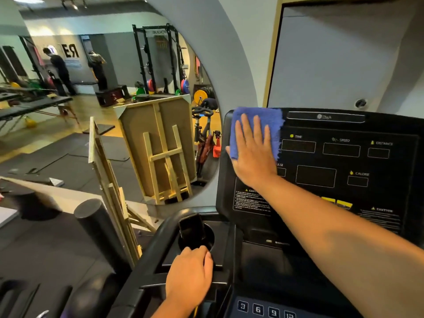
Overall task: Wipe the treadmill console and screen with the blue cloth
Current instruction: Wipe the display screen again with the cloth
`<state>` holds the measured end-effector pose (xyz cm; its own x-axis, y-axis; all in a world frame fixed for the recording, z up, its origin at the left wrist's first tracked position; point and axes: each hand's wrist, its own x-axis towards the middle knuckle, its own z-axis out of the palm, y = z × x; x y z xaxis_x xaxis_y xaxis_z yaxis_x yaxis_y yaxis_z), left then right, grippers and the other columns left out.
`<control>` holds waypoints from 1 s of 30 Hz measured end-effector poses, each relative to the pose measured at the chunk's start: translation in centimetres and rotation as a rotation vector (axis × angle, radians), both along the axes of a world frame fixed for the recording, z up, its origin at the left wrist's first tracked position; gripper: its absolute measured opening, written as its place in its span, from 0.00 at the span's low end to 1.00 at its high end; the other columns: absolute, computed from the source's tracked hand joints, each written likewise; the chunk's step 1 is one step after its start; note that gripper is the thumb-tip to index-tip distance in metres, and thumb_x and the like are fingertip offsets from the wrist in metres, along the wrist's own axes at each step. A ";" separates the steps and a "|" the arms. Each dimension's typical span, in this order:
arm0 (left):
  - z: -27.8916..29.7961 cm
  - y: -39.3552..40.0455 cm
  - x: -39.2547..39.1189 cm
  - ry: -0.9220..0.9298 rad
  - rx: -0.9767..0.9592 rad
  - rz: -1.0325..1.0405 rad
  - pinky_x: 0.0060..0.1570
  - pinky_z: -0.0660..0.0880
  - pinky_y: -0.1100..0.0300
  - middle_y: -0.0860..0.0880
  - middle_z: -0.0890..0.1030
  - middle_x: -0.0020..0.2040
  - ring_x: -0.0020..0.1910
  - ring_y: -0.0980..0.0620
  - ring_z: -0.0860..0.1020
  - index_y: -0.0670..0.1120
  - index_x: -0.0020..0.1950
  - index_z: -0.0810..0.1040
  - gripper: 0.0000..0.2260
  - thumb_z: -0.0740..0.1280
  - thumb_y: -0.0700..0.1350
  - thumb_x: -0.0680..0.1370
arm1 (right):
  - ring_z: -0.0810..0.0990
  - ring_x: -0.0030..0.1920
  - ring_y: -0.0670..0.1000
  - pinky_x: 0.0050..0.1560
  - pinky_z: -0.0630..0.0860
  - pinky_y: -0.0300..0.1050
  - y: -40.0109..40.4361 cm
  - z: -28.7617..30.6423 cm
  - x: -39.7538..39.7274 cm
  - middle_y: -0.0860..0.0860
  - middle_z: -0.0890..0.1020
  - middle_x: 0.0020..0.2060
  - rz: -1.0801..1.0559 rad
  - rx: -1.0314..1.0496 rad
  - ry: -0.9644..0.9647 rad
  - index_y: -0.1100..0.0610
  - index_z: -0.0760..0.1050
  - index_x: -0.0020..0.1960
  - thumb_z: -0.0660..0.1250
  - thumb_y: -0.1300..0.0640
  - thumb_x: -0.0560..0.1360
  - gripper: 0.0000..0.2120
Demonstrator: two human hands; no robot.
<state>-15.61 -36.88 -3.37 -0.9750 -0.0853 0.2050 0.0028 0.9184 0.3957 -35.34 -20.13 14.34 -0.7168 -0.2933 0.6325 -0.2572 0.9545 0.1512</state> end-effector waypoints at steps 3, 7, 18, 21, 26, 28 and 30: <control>0.0 -0.1 0.0 0.000 -0.027 -0.005 0.39 0.75 0.56 0.55 0.73 0.38 0.36 0.56 0.73 0.56 0.43 0.71 0.14 0.49 0.58 0.80 | 0.48 0.80 0.63 0.78 0.46 0.63 -0.7 -2.6 0.8 0.55 0.54 0.81 0.258 0.325 -0.026 0.59 0.54 0.80 0.59 0.43 0.81 0.35; 0.0 0.0 0.0 0.005 -0.034 -0.006 0.39 0.75 0.57 0.57 0.72 0.37 0.36 0.57 0.73 0.56 0.43 0.71 0.14 0.50 0.58 0.81 | 0.46 0.80 0.59 0.78 0.47 0.61 2.8 -5.1 2.1 0.53 0.53 0.81 0.457 0.459 -0.096 0.57 0.49 0.81 0.56 0.47 0.81 0.33; 0.0 0.0 -0.2 0.013 -0.044 0.000 0.37 0.72 0.56 0.55 0.70 0.36 0.35 0.54 0.72 0.55 0.44 0.72 0.14 0.50 0.57 0.81 | 0.45 0.80 0.63 0.78 0.46 0.63 4.4 -1.8 1.3 0.57 0.51 0.81 0.075 0.047 -0.040 0.61 0.49 0.81 0.52 0.40 0.82 0.36; -0.3 -0.2 -0.2 0.028 -0.056 -0.012 0.36 0.71 0.56 0.55 0.72 0.36 0.36 0.55 0.73 0.56 0.43 0.69 0.14 0.48 0.58 0.81 | 0.49 0.80 0.61 0.78 0.48 0.62 4.1 -6.8 4.3 0.55 0.55 0.81 0.347 0.288 -0.104 0.59 0.53 0.81 0.58 0.41 0.81 0.36; -1.0 -0.3 -0.6 0.007 -0.074 -0.027 0.37 0.74 0.55 0.53 0.74 0.36 0.36 0.56 0.73 0.57 0.41 0.68 0.14 0.47 0.58 0.81 | 0.42 0.81 0.53 0.79 0.44 0.55 9.1 -10.3 7.8 0.51 0.48 0.82 0.450 0.385 -0.265 0.55 0.47 0.82 0.53 0.42 0.83 0.33; -1.2 -0.4 -0.5 0.004 -0.090 -0.027 0.36 0.73 0.56 0.54 0.75 0.36 0.36 0.57 0.73 0.57 0.41 0.67 0.15 0.46 0.58 0.81 | 0.45 0.81 0.53 0.79 0.47 0.56 11.7 -9.9 8.0 0.52 0.50 0.81 0.417 0.385 -0.249 0.55 0.48 0.82 0.51 0.44 0.83 0.32; -1.1 -0.4 -0.5 0.016 -0.075 -0.022 0.35 0.72 0.57 0.54 0.74 0.36 0.36 0.57 0.73 0.56 0.41 0.68 0.15 0.47 0.57 0.81 | 0.48 0.81 0.55 0.77 0.54 0.59 13.3 -8.5 7.6 0.52 0.55 0.81 0.279 0.266 -0.217 0.56 0.52 0.81 0.52 0.43 0.83 0.32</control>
<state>-16.07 -37.27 -4.42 -0.9730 -0.0476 0.2259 0.0294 0.9450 0.3258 -27.71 -6.79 5.79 -0.6953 -0.6265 0.3522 -0.5521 0.7794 0.2963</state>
